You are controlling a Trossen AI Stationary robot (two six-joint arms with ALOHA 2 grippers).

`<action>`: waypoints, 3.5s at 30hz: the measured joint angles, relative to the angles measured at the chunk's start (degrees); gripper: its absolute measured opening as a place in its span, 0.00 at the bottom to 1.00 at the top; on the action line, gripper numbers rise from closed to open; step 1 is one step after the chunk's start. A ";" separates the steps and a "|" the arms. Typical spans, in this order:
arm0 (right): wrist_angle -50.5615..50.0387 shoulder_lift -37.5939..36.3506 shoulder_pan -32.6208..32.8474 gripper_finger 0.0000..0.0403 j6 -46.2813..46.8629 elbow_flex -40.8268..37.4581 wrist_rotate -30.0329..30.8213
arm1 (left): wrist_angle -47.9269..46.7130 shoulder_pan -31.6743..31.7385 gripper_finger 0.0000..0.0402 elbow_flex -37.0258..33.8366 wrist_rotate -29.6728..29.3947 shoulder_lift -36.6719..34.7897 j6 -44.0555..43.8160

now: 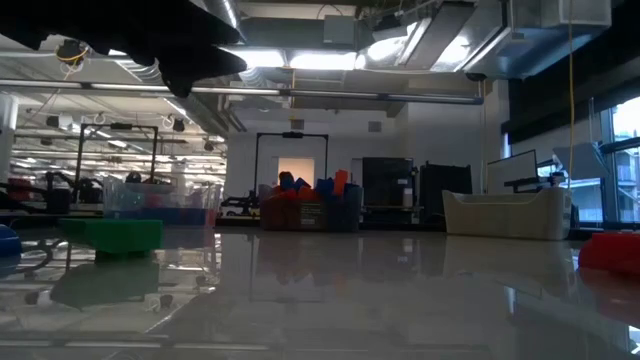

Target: Sort blocks by size

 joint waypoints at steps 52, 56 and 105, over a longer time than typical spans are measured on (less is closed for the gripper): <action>5.07 7.77 6.18 0.34 7.32 -1.50 0.55 | 0.64 0.07 0.49 0.02 -0.06 -0.02 0.21; -4.09 7.34 5.02 0.34 5.92 5.03 0.76 | 1.30 0.09 0.49 0.02 -0.06 -0.02 0.35; 75.58 50.10 -58.61 0.35 -84.03 38.96 6.55 | -27.40 13.76 0.49 5.38 -0.06 -29.30 4.45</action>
